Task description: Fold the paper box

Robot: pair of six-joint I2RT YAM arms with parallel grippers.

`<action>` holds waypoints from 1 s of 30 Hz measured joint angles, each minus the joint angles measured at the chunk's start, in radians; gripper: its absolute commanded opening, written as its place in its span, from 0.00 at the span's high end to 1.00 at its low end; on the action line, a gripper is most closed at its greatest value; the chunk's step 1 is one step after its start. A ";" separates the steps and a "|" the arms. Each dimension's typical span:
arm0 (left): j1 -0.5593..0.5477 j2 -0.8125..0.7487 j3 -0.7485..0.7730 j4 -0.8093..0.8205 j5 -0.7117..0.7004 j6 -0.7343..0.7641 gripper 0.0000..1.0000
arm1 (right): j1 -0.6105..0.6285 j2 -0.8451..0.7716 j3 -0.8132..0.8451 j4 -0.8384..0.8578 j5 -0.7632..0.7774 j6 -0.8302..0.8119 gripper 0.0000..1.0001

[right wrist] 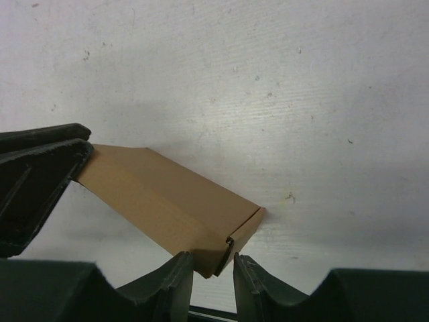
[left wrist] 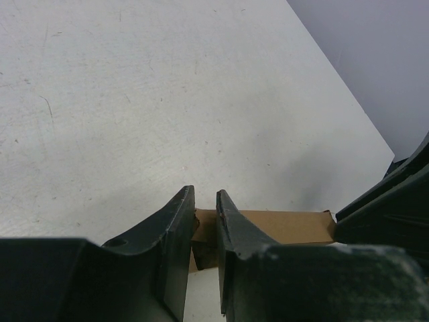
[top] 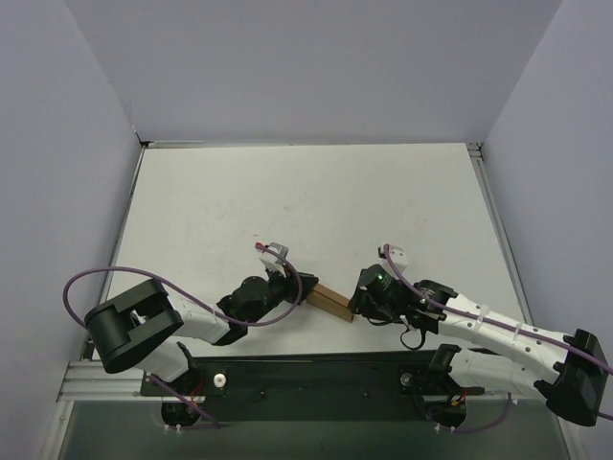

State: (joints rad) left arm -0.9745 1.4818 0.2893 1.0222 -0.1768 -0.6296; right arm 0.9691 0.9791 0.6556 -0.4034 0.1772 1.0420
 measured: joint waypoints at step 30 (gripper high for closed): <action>-0.092 -0.227 -0.010 -0.303 -0.137 0.042 0.27 | 0.132 0.010 -0.064 0.050 0.067 0.035 0.54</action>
State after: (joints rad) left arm -1.0668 1.2552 0.2790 0.7193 -0.3134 -0.5877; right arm 1.1007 0.9890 0.5919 -0.3531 0.2440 1.0771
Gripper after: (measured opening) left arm 0.676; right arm 0.343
